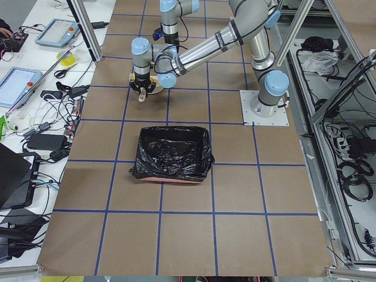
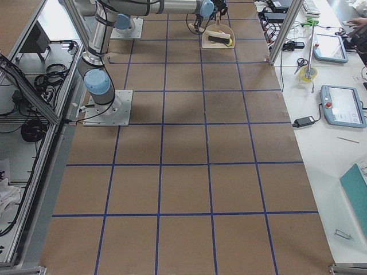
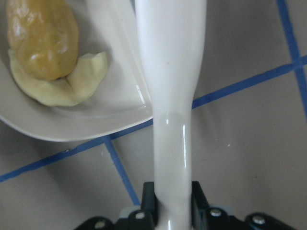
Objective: Sweep and dump trash into bin
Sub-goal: 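Lift the dustpan with the left gripper while the right gripper withdraws the brush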
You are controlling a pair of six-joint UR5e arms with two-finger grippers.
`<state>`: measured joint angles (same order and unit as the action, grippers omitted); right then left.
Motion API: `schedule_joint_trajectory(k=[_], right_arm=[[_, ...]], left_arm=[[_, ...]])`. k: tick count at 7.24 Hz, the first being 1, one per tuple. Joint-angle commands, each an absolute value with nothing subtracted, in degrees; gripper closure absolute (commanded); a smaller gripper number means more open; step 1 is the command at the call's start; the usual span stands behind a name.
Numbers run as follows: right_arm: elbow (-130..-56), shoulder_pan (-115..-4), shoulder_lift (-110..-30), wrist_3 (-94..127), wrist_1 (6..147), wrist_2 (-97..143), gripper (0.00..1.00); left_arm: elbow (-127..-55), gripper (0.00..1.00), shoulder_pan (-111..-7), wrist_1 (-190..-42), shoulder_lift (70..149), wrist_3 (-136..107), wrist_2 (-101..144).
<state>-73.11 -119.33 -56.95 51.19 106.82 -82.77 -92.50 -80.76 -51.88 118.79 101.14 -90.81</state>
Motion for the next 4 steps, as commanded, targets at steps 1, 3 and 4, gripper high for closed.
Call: schedule_joint_trajectory(k=[1,3,4], right_arm=[[-75.92,-112.80,-60.89,40.24,101.62,-89.78,1.00],[-80.66,-102.53,-66.51,29.51,100.73,-89.47,1.00],[-83.03,-98.13,-68.62,23.01,100.55,-90.17,1.00]], left_arm=[[-92.64,1.00,-79.63,-52.47,118.39,101.07,-83.62],[-92.55,1.00,-75.53,-57.87,116.99,101.07,-70.39],[-91.50,1.00,-71.06,-66.27,115.76,100.99,-62.22]])
